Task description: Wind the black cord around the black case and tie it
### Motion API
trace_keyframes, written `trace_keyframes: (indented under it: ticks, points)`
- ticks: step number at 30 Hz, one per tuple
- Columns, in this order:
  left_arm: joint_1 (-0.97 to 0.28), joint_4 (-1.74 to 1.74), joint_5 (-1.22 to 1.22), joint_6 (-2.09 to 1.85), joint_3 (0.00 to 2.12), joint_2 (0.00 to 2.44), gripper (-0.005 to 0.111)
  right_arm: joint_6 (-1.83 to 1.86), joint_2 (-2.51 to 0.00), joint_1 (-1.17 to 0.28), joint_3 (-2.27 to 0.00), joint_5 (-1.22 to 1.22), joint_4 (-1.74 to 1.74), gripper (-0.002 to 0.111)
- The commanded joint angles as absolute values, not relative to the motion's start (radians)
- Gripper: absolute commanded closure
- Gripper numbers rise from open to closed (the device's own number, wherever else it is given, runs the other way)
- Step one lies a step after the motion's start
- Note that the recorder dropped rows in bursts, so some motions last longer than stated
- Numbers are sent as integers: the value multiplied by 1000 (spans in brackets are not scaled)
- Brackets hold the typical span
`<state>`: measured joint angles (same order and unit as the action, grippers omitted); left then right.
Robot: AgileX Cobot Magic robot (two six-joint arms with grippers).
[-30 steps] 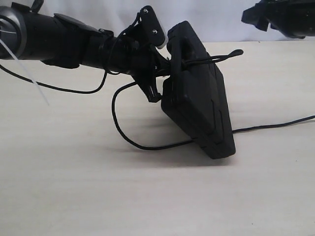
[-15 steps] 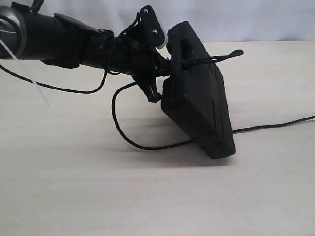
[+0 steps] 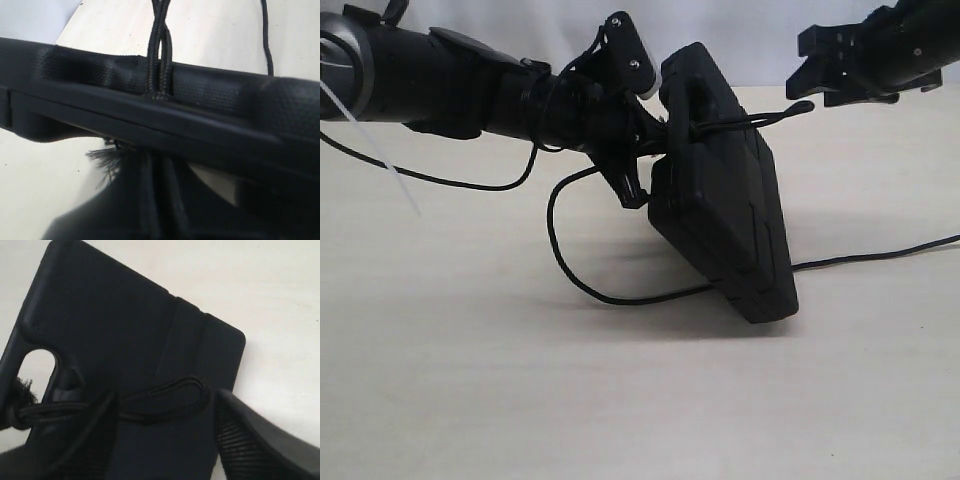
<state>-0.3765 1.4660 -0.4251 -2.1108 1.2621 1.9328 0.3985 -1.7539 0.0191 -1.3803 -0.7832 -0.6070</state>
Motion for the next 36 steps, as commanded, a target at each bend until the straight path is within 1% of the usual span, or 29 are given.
trace_keyframes:
  ticks: [1,7,8,9,10,11,12,13,14,15,17,18,21,22,27,31,33,36]
  points:
    - [-385,1478,-463,-2143,1270,1927,107,317,-1779,-15,-1384,-731,-589,39]
    - [-385,1478,-460,-2143,1270,1927,107,264,-1833,-15,-1384,-740,-592,39]
    - [-385,1478,-460,-2143,1270,1927,107,269,-1845,-15,-1384,-738,-599,42]
    - [-385,1478,-460,-2143,1270,1927,107,269,-1849,-15,-1384,-738,-603,50]
    - [-385,1478,-460,-2143,1270,1927,107,276,-1851,-15,-1384,-738,-606,66]
    - [-385,1478,-460,-2143,1270,1927,107,276,-1848,-15,-1384,-738,-606,77]
    - [-385,1478,-460,-2143,1270,1927,107,276,-1844,-15,-1384,-738,-608,94]
    - [-385,1478,-460,-2143,1270,1927,107,276,-1844,-15,-1384,-738,-609,102]
    - [-385,1478,-461,-2143,1270,1927,106,276,-1842,-15,-1384,-743,-616,104]
    - [-385,1478,-461,-2143,1270,1927,106,276,-1840,-15,-1384,-748,-620,104]
    - [-385,1478,-461,-2143,1270,1927,98,279,-1825,-15,-1384,-756,-620,104]
    - [-385,1471,-461,-2143,1270,1927,90,300,-1804,-15,-1384,-760,-616,104]
    - [-385,1403,-461,-2143,1270,1927,76,302,-1759,-15,-1384,-764,-592,104]
    - [-385,1327,-457,-2143,1270,1927,70,302,-1732,-15,-1384,-771,-583,104]
    - [-385,1170,-401,-2113,1270,1888,57,302,-1698,-15,-1384,-823,-589,104]
    - [-385,1042,-382,-1991,1270,1827,57,302,-1698,-15,-1384,-839,-589,104]
    - [-385,910,-401,-1877,1270,1795,57,302,-1698,-15,-1384,-841,-589,104]
    - [-385,705,-552,-1772,1270,1757,57,302,-1698,-15,-1384,-841,-589,104]
